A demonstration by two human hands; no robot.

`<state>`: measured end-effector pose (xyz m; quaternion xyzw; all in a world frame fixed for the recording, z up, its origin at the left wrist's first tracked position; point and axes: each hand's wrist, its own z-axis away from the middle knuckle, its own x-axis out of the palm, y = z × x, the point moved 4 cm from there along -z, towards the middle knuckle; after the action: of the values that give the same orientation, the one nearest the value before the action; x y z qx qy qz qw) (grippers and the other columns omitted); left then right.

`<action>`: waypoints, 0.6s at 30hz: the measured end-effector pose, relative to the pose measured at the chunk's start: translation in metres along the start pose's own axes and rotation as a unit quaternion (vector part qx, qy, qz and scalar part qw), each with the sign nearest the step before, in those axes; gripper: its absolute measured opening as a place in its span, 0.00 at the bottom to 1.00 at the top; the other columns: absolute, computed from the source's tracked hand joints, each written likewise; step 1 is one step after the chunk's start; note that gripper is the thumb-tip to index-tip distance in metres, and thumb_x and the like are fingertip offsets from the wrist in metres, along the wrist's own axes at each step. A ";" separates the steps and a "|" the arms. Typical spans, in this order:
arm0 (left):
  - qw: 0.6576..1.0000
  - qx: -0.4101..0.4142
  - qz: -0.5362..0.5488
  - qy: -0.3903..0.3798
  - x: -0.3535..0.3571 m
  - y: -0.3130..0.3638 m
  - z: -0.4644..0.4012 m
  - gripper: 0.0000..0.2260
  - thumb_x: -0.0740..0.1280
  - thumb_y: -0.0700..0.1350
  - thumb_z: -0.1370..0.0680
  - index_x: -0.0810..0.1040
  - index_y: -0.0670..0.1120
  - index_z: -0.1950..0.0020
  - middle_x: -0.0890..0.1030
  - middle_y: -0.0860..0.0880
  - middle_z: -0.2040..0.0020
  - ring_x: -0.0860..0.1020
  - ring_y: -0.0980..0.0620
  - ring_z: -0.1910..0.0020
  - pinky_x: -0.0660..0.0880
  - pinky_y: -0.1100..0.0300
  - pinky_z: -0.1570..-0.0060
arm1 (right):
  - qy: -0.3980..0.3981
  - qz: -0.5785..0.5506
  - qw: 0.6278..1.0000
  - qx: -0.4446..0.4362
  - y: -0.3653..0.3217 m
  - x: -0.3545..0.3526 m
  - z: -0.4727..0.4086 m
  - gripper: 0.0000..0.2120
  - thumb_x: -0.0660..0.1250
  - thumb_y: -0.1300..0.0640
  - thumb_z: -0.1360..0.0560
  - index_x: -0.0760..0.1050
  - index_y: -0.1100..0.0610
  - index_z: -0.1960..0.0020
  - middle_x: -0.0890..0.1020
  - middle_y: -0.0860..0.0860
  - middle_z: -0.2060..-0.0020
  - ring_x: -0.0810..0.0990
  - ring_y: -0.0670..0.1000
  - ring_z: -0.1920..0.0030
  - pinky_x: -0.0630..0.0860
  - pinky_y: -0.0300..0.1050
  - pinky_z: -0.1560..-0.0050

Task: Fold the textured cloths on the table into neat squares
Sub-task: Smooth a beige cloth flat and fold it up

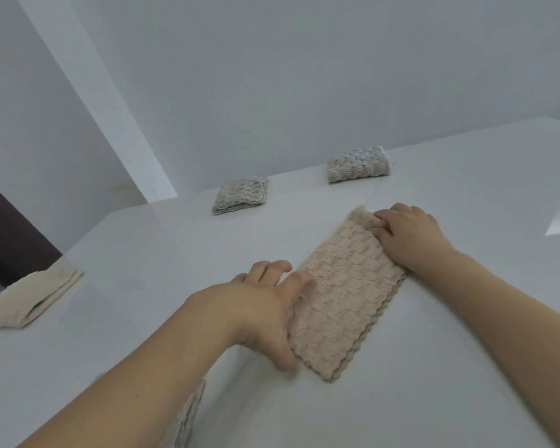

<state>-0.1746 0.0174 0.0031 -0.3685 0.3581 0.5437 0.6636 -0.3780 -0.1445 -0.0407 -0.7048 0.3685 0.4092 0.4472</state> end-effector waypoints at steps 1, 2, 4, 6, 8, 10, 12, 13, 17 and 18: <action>0.999 0.044 -0.016 0.012 0.004 0.002 -0.001 0.47 0.72 0.54 0.34 0.45 0.61 0.24 0.47 0.58 0.25 0.46 0.55 0.24 0.55 0.54 0.26 | -0.005 -0.012 1.000 -0.003 0.000 0.002 -0.003 0.17 0.58 0.50 0.20 0.72 0.53 0.33 0.76 0.55 0.43 0.72 0.59 0.40 0.68 0.53 0.39; 0.995 0.079 -0.039 0.044 0.007 0.004 -0.002 0.42 0.70 0.49 0.31 0.50 0.60 0.25 0.52 0.55 0.26 0.51 0.53 0.25 0.57 0.55 0.27 | -0.013 -0.019 1.000 -0.009 -0.002 0.005 -0.005 0.20 0.58 0.50 0.20 0.68 0.53 0.30 0.76 0.56 0.41 0.72 0.60 0.39 0.67 0.53 0.37; 0.974 0.131 -0.090 0.160 0.008 0.012 -0.006 0.31 0.66 0.43 0.29 0.60 0.55 0.28 0.63 0.51 0.32 0.64 0.49 0.33 0.67 0.56 0.38 | -0.010 -0.015 1.000 0.004 -0.004 0.008 -0.007 0.23 0.55 0.48 0.20 0.63 0.53 0.26 0.73 0.57 0.37 0.70 0.60 0.37 0.65 0.55 0.36; 0.951 0.151 -0.119 0.242 0.005 0.024 -0.005 0.23 0.62 0.39 0.27 0.67 0.52 0.33 0.69 0.52 0.39 0.69 0.49 0.42 0.67 0.57 0.54 | 0.022 0.002 0.997 0.074 0.002 0.004 -0.003 0.22 0.50 0.46 0.20 0.67 0.56 0.32 0.73 0.58 0.38 0.69 0.61 0.37 0.64 0.57 0.37; 0.949 0.148 -0.103 0.260 0.004 0.030 -0.002 0.19 0.61 0.39 0.26 0.68 0.52 0.37 0.70 0.53 0.43 0.70 0.50 0.46 0.63 0.58 0.59 | 0.037 0.045 0.989 0.135 0.008 -0.001 0.001 0.20 0.50 0.48 0.22 0.71 0.60 0.40 0.73 0.59 0.42 0.70 0.60 0.40 0.64 0.56 0.39; 0.960 0.138 -0.077 0.232 0.004 0.031 0.002 0.14 0.62 0.41 0.26 0.72 0.53 0.41 0.74 0.54 0.47 0.73 0.51 0.48 0.66 0.57 0.60 | -0.005 0.089 0.985 0.150 0.007 -0.003 0.002 0.21 0.52 0.48 0.24 0.71 0.60 0.41 0.73 0.58 0.42 0.70 0.60 0.40 0.65 0.55 0.40; 0.981 0.127 -0.035 0.146 0.003 0.034 0.008 0.11 0.63 0.42 0.26 0.75 0.53 0.45 0.78 0.54 0.50 0.76 0.51 0.51 0.72 0.56 0.57 | -0.046 0.084 0.989 0.111 0.000 0.000 0.000 0.19 0.54 0.48 0.25 0.73 0.59 0.43 0.75 0.57 0.44 0.72 0.60 0.41 0.66 0.54 0.42; 0.989 0.120 -0.013 0.091 0.001 0.036 0.010 0.10 0.64 0.43 0.25 0.76 0.53 0.46 0.79 0.53 0.51 0.77 0.51 0.52 0.73 0.56 0.56 | -0.052 0.059 0.994 0.072 -0.004 0.002 -0.001 0.16 0.55 0.49 0.24 0.73 0.58 0.47 0.76 0.55 0.48 0.73 0.59 0.44 0.67 0.52 0.44; 0.990 0.090 0.065 0.087 -0.034 0.039 0.000 0.07 0.64 0.41 0.26 0.72 0.50 0.49 0.74 0.55 0.58 0.74 0.50 0.55 0.72 0.58 0.60 | -0.064 -0.127 0.990 -0.014 -0.010 0.009 -0.004 0.09 0.62 0.48 0.23 0.71 0.51 0.57 0.78 0.46 0.60 0.76 0.52 0.55 0.69 0.49 0.49; 0.986 0.083 0.070 0.126 -0.046 0.037 -0.005 0.07 0.64 0.41 0.25 0.72 0.50 0.49 0.73 0.57 0.58 0.73 0.52 0.56 0.69 0.60 0.61 | -0.057 -0.183 0.982 -0.007 -0.007 0.008 -0.005 0.09 0.63 0.47 0.23 0.73 0.51 0.57 0.79 0.46 0.60 0.76 0.51 0.57 0.71 0.48 0.51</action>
<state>-0.2186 -0.0031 0.0368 -0.3516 0.5078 0.5063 0.6018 -0.3673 -0.1478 -0.0439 -0.7389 0.2050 0.3625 0.5298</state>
